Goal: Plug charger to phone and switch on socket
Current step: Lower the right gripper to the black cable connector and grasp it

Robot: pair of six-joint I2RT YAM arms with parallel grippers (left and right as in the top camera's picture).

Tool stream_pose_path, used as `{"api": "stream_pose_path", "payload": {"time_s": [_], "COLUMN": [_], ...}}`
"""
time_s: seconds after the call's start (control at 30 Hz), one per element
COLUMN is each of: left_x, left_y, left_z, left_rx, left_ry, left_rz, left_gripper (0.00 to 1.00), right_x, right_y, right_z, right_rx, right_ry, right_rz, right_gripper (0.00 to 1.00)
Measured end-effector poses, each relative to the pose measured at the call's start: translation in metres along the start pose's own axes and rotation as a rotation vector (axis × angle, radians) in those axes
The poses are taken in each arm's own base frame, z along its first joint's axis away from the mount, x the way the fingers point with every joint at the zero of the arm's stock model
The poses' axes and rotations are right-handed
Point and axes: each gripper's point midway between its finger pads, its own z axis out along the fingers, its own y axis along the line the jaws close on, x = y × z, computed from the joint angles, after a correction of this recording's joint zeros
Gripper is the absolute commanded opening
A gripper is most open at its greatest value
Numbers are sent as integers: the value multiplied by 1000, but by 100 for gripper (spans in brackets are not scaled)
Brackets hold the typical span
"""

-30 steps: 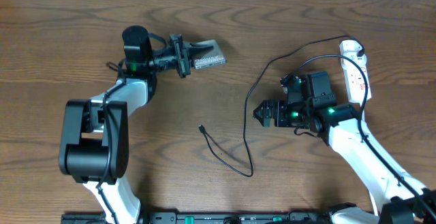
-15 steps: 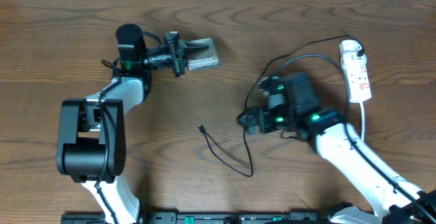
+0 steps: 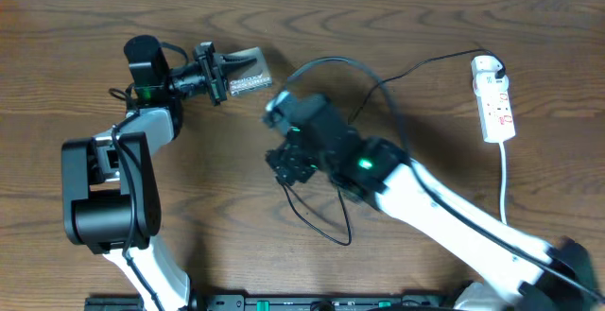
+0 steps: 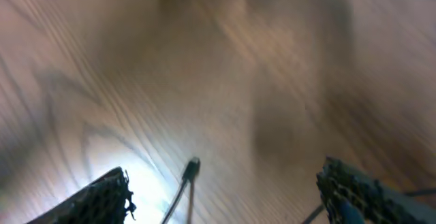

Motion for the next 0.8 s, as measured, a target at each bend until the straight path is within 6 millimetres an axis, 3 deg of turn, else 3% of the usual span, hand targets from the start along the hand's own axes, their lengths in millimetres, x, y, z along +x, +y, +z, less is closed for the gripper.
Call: {"api": "stream_pose_path", "payload": {"time_s": [0.17,0.27,0.5,0.63,0.8], "left_x": [-6,-7,-27,-30,-31], "left_y": [6,7,12,11,10], "left_z": [-1,-1,-19,-22,-25], "left_rx": [-4,-4,14,18,22], "left_ry": [-2,-4,-44,-52,-58], "left_rz": [23,31,21,40,53], "left_gripper": [7,7,7,7,7], "right_x": [40,62,77,84,106], "right_y": [22,29,34,35,37], "right_z": [54,70,78,86,104], "right_rx": [-22,-33,-37,-37,-42], "right_ry": [189,265,320,345,410], "right_rz": [-90,-114,-126,-124,-125], "right_gripper": [79,77,67,64,58]}}
